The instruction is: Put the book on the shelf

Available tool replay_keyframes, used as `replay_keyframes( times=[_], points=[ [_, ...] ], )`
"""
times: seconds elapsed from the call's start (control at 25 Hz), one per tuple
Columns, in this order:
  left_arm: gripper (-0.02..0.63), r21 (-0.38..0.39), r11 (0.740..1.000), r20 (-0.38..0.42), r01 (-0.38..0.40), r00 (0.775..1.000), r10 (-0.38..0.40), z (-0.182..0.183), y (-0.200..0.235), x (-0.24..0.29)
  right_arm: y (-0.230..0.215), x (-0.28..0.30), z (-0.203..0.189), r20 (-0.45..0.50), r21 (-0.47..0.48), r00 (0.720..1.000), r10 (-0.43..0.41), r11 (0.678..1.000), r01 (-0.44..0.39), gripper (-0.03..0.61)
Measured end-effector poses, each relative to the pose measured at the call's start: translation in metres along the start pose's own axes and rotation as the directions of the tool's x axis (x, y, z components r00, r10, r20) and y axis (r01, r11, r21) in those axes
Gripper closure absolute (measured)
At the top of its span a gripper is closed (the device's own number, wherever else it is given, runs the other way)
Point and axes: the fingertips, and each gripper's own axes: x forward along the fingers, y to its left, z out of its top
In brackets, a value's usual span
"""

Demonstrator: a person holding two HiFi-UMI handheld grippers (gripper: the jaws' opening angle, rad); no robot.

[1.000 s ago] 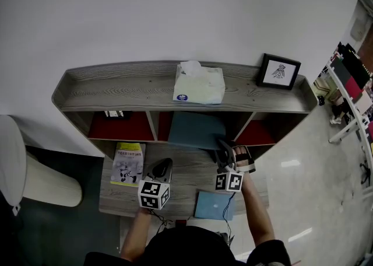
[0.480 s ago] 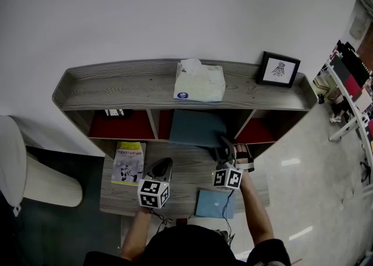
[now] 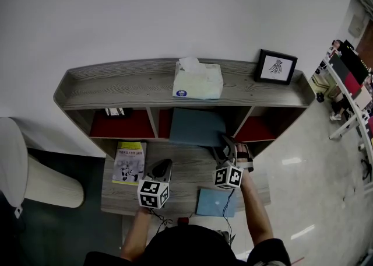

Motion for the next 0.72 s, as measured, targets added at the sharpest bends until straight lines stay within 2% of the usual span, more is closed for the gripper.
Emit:
replay_keyframes(
  times=[0.08, 0.28, 0.44, 0.56, 0.72],
  points=[
    [0.607, 0.004, 1.0, -0.002, 0.003, 1.0, -0.003, -0.001, -0.002, -0.001, 0.002, -0.004, 0.0, -0.003, 0.015, 1.0, 0.007, 1.0, -0.007, 0.344],
    [0.606, 0.019, 1.0, 0.004, 0.014, 1.0, -0.014, 0.0, -0.012, -0.003, 0.001, -0.017, -0.004, 0.007, 0.044, 1.0, -0.015, 0.999, 0.015, 0.334],
    [0.606, 0.025, 1.0, 0.008, 0.019, 1.0, -0.02, 0.001, -0.022, -0.006, -0.01, -0.038, -0.006, 0.017, 0.139, 0.999, -0.051, 0.989, 0.048, 0.334],
    [0.606, 0.033, 0.999, 0.01, 0.031, 0.999, -0.031, 0.002, -0.036, -0.007, -0.021, -0.06, -0.005, 0.033, 0.252, 0.997, -0.07, 0.966, 0.06, 0.335],
    [0.606, 0.053, 0.997, 0.017, 0.047, 0.999, -0.048, 0.005, -0.059, -0.008, -0.035, -0.091, -0.009, 0.039, 0.403, 0.994, -0.107, 0.912, 0.082, 0.337]
  ],
)
